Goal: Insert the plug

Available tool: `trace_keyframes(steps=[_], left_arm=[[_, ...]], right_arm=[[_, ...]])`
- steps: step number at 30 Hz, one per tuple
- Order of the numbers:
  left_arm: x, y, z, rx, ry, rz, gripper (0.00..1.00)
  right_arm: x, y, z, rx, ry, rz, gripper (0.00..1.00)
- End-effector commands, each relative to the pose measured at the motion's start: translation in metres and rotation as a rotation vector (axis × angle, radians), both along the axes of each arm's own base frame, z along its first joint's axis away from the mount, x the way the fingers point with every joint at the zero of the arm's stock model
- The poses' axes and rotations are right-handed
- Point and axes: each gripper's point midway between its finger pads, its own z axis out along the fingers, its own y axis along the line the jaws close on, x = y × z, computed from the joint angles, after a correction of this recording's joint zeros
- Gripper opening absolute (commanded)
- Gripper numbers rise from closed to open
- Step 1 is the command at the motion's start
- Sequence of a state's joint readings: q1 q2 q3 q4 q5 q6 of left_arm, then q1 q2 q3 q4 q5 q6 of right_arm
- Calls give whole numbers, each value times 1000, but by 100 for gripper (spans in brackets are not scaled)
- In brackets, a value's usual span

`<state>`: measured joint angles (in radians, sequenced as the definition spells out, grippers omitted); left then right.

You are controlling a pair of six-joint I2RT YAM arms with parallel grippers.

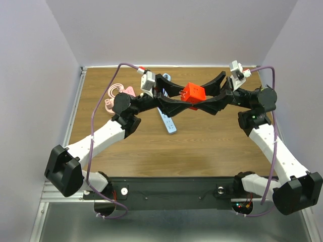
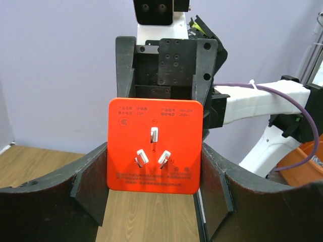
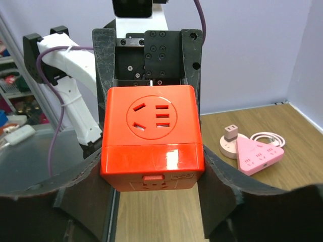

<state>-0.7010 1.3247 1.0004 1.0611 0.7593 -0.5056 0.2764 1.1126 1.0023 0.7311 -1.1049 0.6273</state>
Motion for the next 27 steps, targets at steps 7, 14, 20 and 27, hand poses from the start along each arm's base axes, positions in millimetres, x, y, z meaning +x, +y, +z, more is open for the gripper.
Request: trace_keyframes(steps=[7, 14, 20, 27], left_arm=[[-12, -1, -7, 33, -34, -30, 15], [1, 14, -21, 101, -25, 107, 77], [20, 32, -35, 141, 15, 224, 90], [46, 50, -62, 194, 87, 333, 92]], right_arm=[[7, -7, 27, 114, -73, -125, 1], [43, -6, -7, 69, 14, -210, 1], [63, -8, -25, 33, 55, -250, 1], [86, -18, -26, -28, 34, -367, 0]])
